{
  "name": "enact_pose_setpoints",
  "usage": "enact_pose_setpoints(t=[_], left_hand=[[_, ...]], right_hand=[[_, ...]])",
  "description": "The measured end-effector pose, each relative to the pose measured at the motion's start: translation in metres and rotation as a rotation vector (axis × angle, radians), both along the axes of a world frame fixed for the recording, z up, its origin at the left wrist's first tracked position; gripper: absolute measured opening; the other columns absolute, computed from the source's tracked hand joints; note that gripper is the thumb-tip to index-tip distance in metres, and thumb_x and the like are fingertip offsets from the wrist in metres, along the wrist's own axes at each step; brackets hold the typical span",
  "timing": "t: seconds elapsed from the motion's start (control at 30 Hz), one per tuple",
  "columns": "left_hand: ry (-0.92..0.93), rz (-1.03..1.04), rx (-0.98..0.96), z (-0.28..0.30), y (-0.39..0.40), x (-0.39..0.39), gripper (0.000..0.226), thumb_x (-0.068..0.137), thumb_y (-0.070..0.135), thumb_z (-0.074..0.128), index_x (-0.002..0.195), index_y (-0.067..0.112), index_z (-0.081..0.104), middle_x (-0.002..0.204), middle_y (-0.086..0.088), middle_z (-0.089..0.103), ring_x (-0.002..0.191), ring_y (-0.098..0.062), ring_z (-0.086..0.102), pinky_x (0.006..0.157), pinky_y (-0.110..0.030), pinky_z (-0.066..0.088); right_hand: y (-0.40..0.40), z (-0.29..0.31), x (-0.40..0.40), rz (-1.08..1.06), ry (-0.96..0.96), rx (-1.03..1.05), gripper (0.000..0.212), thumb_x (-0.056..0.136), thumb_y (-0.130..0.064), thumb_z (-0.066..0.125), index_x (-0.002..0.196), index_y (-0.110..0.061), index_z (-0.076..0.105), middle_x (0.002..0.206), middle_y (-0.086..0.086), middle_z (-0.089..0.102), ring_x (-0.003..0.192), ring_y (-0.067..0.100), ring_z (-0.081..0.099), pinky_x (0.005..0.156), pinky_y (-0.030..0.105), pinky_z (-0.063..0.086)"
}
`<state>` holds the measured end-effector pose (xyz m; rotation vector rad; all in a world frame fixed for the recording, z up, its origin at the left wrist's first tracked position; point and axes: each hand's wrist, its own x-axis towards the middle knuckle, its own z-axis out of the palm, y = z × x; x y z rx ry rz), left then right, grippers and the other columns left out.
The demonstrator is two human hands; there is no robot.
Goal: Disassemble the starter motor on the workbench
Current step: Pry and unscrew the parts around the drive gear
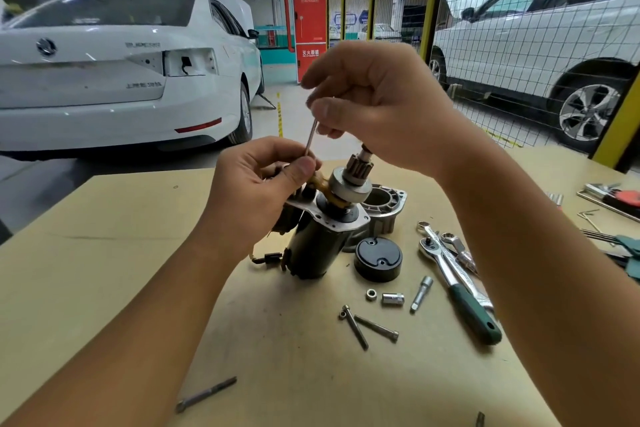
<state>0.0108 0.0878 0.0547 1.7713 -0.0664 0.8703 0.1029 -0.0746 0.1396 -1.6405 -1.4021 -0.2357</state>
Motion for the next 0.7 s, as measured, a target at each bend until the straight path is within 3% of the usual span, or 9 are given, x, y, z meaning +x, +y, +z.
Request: enact_pose_setpoints(t=[0.17, 0.3, 0.47, 0.57, 0.63, 0.7], left_hand=[[-0.020, -0.003, 0.009, -0.001, 0.000, 0.000, 0.011, 0.089, 0.010, 0.074, 0.092, 0.020, 0.074, 0.091, -0.003, 0.080, 0.083, -0.022, 0.077, 0.081, -0.039, 0.064], [0.010, -0.030, 0.029, 0.000, 0.002, -0.001, 0.010, 0.094, 0.010, 0.069, 0.097, 0.018, 0.074, 0.092, 0.001, 0.080, 0.088, -0.019, 0.077, 0.079, -0.030, 0.063], [0.053, -0.036, 0.071, 0.002, 0.006, -0.001, 0.017, 0.100, 0.003, 0.063, 0.100, 0.017, 0.074, 0.093, 0.002, 0.080, 0.090, -0.014, 0.077, 0.080, -0.023, 0.059], [0.050, -0.015, 0.081, 0.003, 0.007, 0.001, 0.020, 0.099, 0.004, 0.065, 0.096, 0.022, 0.073, 0.093, 0.004, 0.080, 0.091, -0.016, 0.077, 0.084, -0.026, 0.061], [0.047, 0.002, 0.100, 0.003, 0.009, 0.001, 0.018, 0.098, 0.006, 0.067, 0.096, 0.023, 0.073, 0.094, 0.005, 0.080, 0.091, -0.016, 0.077, 0.086, -0.027, 0.061], [0.046, 0.017, 0.133, 0.004, 0.010, 0.001, 0.018, 0.097, 0.008, 0.069, 0.095, 0.025, 0.074, 0.094, 0.006, 0.080, 0.090, -0.015, 0.077, 0.087, -0.027, 0.061]], right_hand=[[-0.006, 0.003, 0.012, -0.068, -0.005, -0.137, 0.011, 0.094, -0.012, 0.070, 0.097, -0.002, 0.075, 0.081, 0.009, 0.076, 0.070, 0.018, 0.076, 0.069, 0.044, 0.063], [-0.003, -0.002, 0.010, -0.052, 0.063, -0.128, 0.012, 0.098, -0.004, 0.063, 0.101, -0.005, 0.074, 0.086, 0.011, 0.074, 0.067, 0.023, 0.075, 0.056, 0.031, 0.058], [0.005, -0.003, 0.006, -0.089, 0.105, -0.137, 0.022, 0.099, 0.001, 0.058, 0.101, -0.012, 0.076, 0.085, 0.012, 0.071, 0.065, 0.024, 0.071, 0.061, 0.033, 0.060], [0.006, -0.002, 0.000, -0.198, 0.089, -0.106, 0.013, 0.098, -0.018, 0.065, 0.104, -0.011, 0.075, 0.080, 0.010, 0.071, 0.065, 0.023, 0.072, 0.062, 0.041, 0.060], [0.008, -0.001, -0.004, -0.360, 0.015, -0.054, 0.030, 0.094, -0.040, 0.069, 0.096, -0.011, 0.074, 0.072, 0.004, 0.068, 0.066, 0.021, 0.070, 0.065, 0.046, 0.059], [0.010, 0.000, -0.007, -0.517, -0.067, -0.007, 0.044, 0.090, -0.052, 0.071, 0.080, -0.009, 0.073, 0.067, 0.004, 0.067, 0.062, 0.015, 0.065, 0.062, 0.039, 0.056]])
